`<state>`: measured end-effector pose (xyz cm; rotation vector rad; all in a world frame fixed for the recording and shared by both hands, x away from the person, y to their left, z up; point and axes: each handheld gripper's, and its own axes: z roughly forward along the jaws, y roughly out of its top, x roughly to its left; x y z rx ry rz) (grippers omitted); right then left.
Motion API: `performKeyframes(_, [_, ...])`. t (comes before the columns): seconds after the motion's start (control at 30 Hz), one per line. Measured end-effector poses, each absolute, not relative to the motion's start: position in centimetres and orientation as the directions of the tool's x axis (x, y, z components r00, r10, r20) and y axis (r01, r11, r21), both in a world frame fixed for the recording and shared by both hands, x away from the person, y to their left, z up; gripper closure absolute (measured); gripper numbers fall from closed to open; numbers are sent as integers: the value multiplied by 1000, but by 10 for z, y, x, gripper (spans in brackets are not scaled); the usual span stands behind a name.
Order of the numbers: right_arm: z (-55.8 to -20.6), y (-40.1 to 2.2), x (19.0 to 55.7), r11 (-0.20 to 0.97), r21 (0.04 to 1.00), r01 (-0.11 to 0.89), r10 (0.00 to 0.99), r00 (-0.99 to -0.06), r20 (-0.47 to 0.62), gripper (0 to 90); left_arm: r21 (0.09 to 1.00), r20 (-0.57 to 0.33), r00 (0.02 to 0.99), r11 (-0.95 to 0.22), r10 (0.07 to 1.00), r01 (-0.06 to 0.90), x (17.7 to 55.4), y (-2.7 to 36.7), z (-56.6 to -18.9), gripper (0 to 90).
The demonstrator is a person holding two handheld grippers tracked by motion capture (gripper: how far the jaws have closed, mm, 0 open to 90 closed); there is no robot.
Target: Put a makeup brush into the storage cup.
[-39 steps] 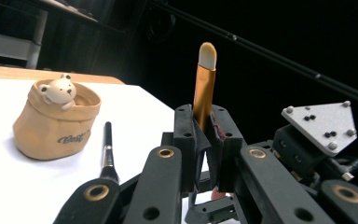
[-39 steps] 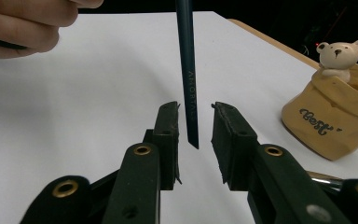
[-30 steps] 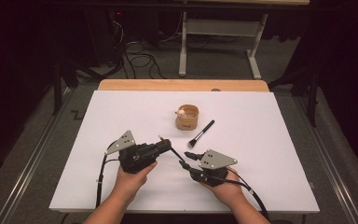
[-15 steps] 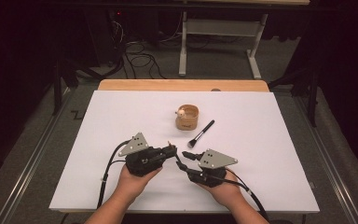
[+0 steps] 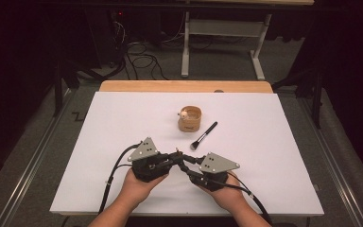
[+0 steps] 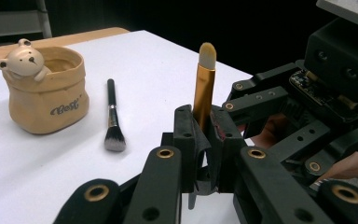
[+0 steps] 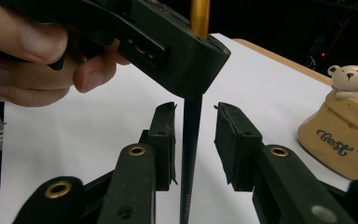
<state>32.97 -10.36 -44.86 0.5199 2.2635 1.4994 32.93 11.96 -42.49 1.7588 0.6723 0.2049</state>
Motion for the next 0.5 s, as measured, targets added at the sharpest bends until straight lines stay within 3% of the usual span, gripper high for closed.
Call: performKeyframes(0.5, [-448, -104, 329, 378, 920, 103, 489, -866, -105, 831, 930, -207, 816, -150, 540, 335, 330, 119, -426, 830])
